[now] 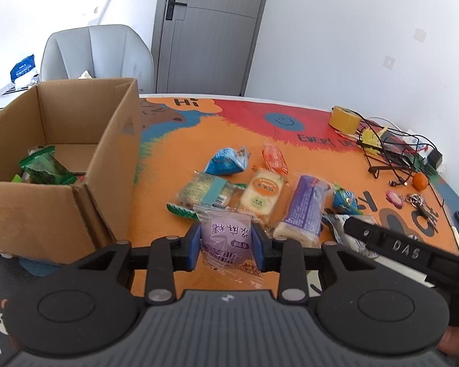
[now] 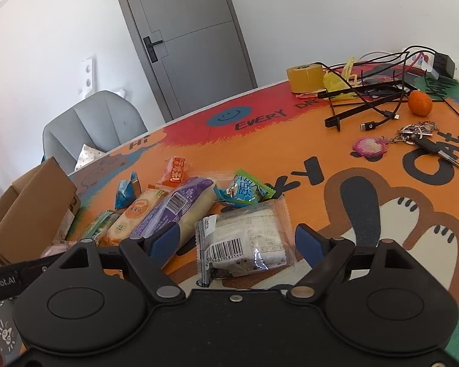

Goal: Organize snacks
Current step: 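Grasp the purple-printed bread pack with left gripper while right grasps clear bread pack, then carry both bread packs over the box and open the left gripper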

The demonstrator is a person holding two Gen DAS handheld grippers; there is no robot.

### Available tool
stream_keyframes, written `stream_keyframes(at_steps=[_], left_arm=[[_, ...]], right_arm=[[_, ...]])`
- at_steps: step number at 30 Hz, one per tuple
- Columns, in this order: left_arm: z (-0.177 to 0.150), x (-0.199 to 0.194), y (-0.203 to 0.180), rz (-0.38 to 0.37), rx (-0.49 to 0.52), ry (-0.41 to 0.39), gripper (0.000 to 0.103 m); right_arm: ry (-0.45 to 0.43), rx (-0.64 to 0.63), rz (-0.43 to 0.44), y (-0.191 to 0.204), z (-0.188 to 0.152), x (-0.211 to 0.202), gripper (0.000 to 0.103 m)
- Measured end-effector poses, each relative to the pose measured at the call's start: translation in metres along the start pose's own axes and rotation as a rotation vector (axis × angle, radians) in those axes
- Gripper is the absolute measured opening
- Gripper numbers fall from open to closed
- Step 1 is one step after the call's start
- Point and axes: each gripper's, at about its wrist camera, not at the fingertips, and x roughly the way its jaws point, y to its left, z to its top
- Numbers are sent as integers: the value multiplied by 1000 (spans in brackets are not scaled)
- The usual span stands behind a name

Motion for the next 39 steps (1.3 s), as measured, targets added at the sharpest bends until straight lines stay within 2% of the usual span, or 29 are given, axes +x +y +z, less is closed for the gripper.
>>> stream_keyframes(at_steps=[3,4,5,8,19,39], left_arm=[[2,-3,1,-4,-1,-13,33],[3,-4,1,-5,0,-17,33],[3,-5,1,-6,0,-20,33],[4,-7,3,-6,-5,-25,33],[19,-35,14,0,-25,-105,33],[45,-81,69,62,-107,-232,33]], right_arm=[[14,-27,-20,4,-4,8,80],[26,-27,-26,3,-5,11,73],[9,-44,-43,4,-7,10,62],[11,-53,-35,4,-6,6,54],[-74,-35,28,14,9,-25,53],[-137,-115,197,84,24,-41,52]])
